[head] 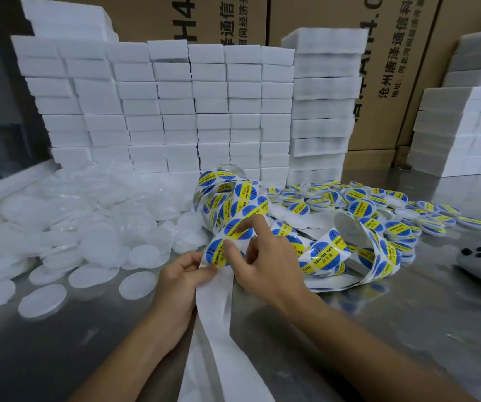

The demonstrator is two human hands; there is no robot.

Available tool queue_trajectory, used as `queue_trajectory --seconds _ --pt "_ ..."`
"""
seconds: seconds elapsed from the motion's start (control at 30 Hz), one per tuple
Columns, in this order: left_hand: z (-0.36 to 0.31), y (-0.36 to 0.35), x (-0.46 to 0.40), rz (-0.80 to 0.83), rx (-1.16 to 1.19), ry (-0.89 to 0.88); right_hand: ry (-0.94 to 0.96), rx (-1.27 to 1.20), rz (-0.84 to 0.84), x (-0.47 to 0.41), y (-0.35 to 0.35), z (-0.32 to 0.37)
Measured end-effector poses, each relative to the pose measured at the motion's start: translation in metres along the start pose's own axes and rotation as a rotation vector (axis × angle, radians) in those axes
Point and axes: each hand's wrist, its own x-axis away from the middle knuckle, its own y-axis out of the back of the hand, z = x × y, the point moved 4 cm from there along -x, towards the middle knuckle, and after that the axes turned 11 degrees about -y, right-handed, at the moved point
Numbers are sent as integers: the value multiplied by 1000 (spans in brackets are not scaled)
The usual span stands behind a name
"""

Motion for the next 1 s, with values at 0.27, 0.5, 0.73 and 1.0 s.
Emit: queue_trajectory --seconds 0.27,0.5,0.73,1.0 --pt "-3 -13 9 185 -221 -94 -211 -499 291 -7 -7 -9" --pt "-3 -8 9 75 -173 -77 -122 -512 496 -5 -9 -9" --pt "0 3 0 -67 14 5 218 -136 15 0 -8 -6" --pt "-7 0 1 -117 148 34 498 78 -185 -1 -2 3"
